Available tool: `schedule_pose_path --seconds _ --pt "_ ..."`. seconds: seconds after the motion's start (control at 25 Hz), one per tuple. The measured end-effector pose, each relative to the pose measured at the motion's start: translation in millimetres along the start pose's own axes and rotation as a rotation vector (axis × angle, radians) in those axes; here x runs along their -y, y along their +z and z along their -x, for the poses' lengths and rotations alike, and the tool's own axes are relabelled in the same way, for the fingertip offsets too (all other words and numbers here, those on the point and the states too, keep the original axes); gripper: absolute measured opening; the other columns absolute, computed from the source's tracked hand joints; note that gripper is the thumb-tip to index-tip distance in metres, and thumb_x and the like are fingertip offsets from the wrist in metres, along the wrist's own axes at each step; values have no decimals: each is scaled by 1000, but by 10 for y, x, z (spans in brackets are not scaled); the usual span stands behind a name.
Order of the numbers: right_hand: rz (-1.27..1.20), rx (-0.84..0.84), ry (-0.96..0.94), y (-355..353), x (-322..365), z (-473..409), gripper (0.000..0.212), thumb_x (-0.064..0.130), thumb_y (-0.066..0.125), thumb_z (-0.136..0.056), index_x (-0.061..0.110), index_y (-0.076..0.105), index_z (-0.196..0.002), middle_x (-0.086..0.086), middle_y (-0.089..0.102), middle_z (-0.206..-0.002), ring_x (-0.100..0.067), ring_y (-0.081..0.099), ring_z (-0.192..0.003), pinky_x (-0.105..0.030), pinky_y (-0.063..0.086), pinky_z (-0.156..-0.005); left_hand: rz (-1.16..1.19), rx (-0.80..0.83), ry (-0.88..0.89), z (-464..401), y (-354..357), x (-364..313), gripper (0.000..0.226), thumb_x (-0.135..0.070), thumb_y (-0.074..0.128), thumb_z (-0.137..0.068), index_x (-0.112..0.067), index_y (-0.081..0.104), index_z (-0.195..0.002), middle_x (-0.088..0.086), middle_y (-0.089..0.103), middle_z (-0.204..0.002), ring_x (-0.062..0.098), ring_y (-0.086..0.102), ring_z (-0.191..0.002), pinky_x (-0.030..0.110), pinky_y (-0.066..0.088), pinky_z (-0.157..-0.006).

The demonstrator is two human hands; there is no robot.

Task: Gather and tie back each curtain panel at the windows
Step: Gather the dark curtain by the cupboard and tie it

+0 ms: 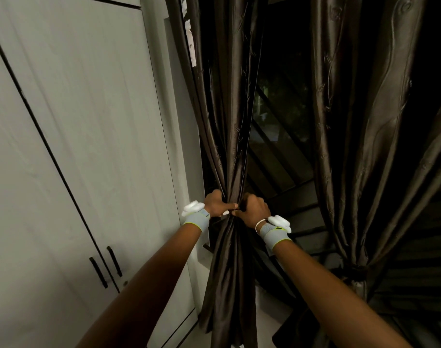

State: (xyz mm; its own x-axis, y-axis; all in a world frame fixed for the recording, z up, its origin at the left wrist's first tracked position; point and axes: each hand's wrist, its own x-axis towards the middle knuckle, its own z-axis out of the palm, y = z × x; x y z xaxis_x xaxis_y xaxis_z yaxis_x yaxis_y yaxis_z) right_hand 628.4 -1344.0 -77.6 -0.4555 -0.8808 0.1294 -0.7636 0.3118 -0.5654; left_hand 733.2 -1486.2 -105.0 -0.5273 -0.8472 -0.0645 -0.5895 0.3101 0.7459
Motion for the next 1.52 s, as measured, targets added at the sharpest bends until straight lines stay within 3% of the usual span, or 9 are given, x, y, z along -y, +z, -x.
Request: schedule_pose_path --seconds 0.28,0.52,0.72,0.84,1.12,1.2,1.32,1.52 --pt "-11 -22 40 104 0 -123 45 37 74 -76 8 58 -107 -21 61 -115 -43 59 -107 -42 51 -83 35 -11 27 -132 103 60 89 -68 70 -44 -6 61 -108 21 69 -98 40 67 -92 50 58 -78" --pt "8 -4 63 106 4 -289 49 39 74 -76 6 58 -108 -23 60 -117 -44 58 -108 -41 49 -82 -127 -105 11 22 64 -173 59 -45 74 -77 -2 52 -110 19 62 -111 39 61 -101 44 51 -87" --pt "41 14 58 90 -2 -439 51 38 75 -76 4 57 -109 -23 59 -118 -45 57 -108 -43 49 -83 -110 -112 -7 -151 90 -98 62 -48 75 -74 -4 51 -111 19 61 -113 38 61 -101 47 52 -87" --pt "54 18 38 70 -21 -544 52 37 75 -77 2 56 -111 -25 58 -120 -46 56 -110 -44 48 -86 -93 -98 -16 -291 115 -99 63 -50 76 -70 -5 51 -107 20 64 -106 40 65 -91 49 56 -80" --pt "33 61 13 -63 -143 -840 55 36 76 -76 2 55 -114 -25 55 -124 -46 54 -113 -43 48 -88 -19 -82 -34 -773 202 18 89 -67 72 -50 -2 55 -108 21 66 -102 39 67 -89 53 58 -75" --pt "18 86 -16 -46 -168 -921 56 36 77 -76 2 54 -114 -25 55 -124 -45 54 -114 -43 47 -89 -22 -82 -10 -900 188 95 94 -73 67 -44 -3 62 -107 19 70 -96 36 69 -85 50 59 -70" --pt "10 92 -64 -3 -191 -1044 53 34 77 -76 2 55 -113 -24 56 -123 -45 55 -112 -42 48 -87 -51 -91 0 -841 94 20 80 -64 70 -56 0 64 -103 19 72 -87 33 71 -74 40 58 -60" --pt "-30 67 -108 54 -271 -1163 49 32 77 -76 1 57 -110 -25 59 -120 -45 57 -109 -41 49 -85 -99 -164 11 -797 99 -43 71 -59 68 -66 2 65 -102 20 70 -92 33 68 -86 42 56 -78"
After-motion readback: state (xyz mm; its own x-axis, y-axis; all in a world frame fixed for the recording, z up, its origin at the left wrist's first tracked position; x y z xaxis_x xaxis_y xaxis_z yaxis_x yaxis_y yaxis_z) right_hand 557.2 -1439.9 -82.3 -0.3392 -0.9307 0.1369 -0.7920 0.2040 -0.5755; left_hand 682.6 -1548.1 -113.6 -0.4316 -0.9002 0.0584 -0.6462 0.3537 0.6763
